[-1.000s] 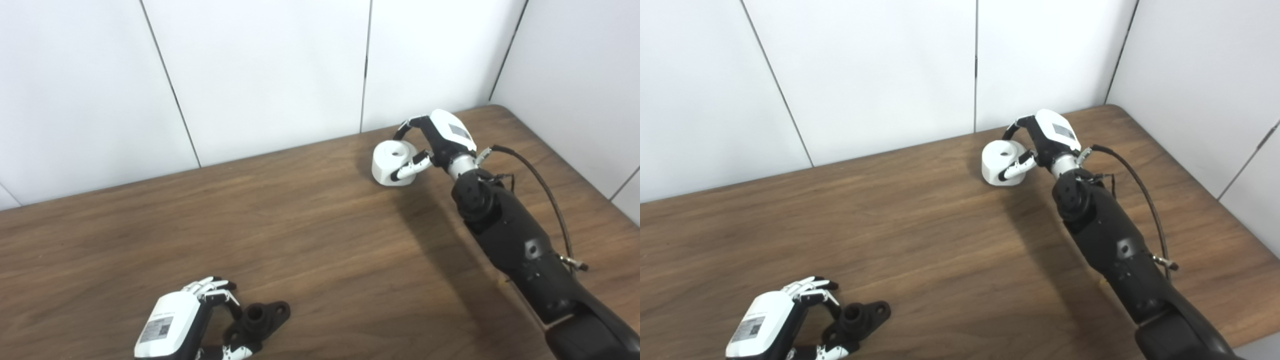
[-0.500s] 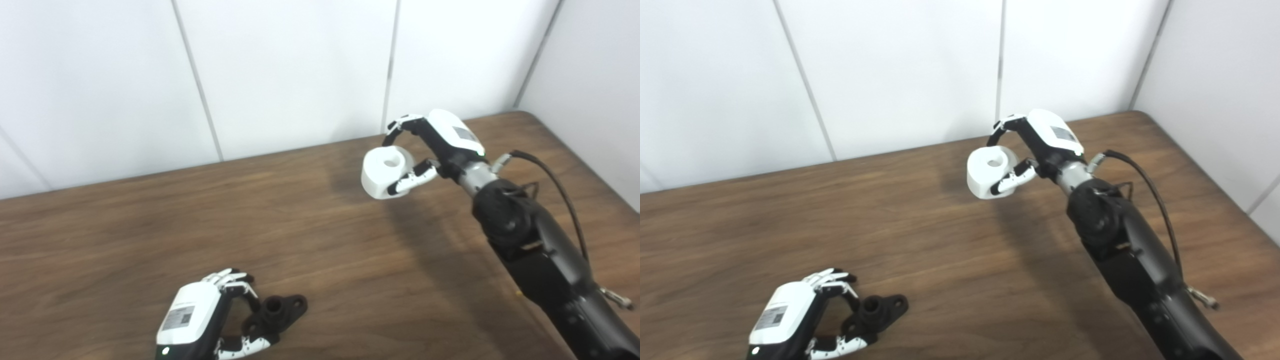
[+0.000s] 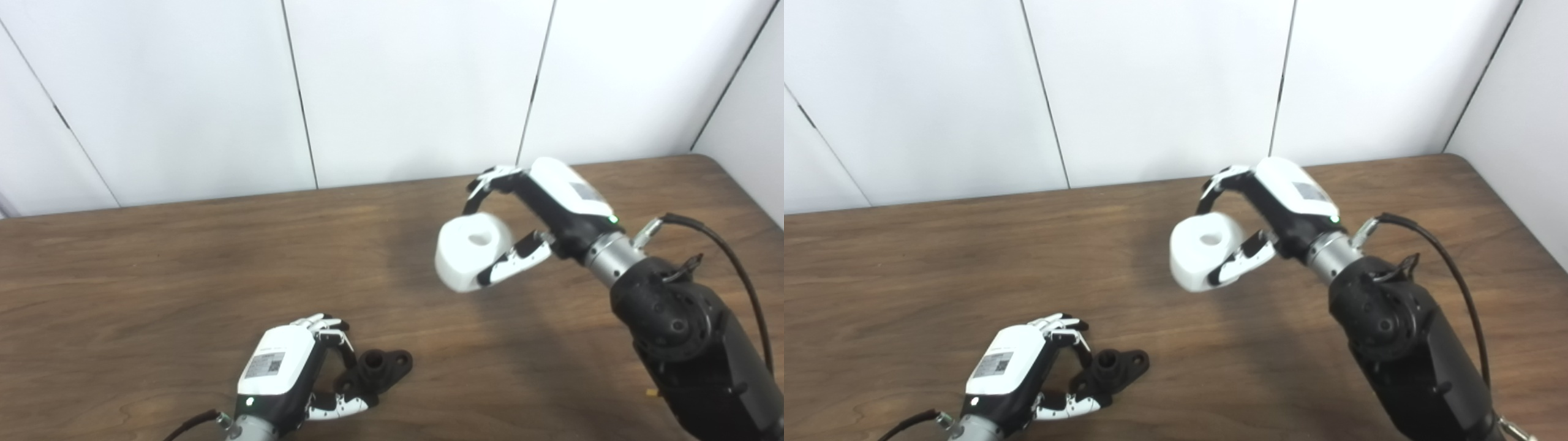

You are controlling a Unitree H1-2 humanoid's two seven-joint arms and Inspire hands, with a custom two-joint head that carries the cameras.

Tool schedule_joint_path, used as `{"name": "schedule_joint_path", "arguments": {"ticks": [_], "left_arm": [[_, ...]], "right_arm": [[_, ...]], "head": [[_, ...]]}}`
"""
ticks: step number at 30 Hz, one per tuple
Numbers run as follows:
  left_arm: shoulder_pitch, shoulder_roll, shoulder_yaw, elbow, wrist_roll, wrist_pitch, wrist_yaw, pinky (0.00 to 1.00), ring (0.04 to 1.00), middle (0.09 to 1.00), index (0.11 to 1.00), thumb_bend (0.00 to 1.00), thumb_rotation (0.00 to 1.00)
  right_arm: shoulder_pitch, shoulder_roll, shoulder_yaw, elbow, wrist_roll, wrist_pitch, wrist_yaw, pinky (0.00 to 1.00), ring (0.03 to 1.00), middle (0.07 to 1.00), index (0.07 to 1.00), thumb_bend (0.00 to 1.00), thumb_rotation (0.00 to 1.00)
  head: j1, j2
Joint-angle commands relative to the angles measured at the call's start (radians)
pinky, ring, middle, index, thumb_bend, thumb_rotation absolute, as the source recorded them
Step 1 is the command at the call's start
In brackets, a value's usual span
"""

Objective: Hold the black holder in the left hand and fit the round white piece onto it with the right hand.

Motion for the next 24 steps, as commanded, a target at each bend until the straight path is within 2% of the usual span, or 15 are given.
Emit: {"name": "schedule_joint_path", "arguments": {"ticks": [1, 11, 24], "left_arm": [[0.023, -0.004, -0.028, 0.024, 0.007, 0.028, -0.084, 0.83, 0.874, 0.811, 0.489, 0.52, 0.06], [0.015, -0.018, -0.036, 0.008, 0.024, 0.044, -0.105, 0.82, 0.87, 0.811, 0.489, 0.52, 0.06], [-0.001, -0.042, -0.048, 0.018, 0.044, 0.058, -0.109, 0.83, 0.866, 0.808, 0.489, 0.52, 0.06]], "right_arm": [[-0.026, 0.014, 0.0, -0.06, -0.01, 0.005, 0.019, 0.78, 0.873, 0.768, 0.482, 0.52, 0.14], [-0.017, 0.104, 0.01, -0.114, -0.037, 0.008, 0.112, 0.79, 0.877, 0.766, 0.482, 0.53, 0.14], [-0.01, 0.173, 0.054, -0.096, -0.051, 0.002, 0.124, 0.8, 0.877, 0.753, 0.481, 0.53, 0.14]], "head": [[0.0, 0.005], [0.02, 0.037], [0.057, 0.069]]}}
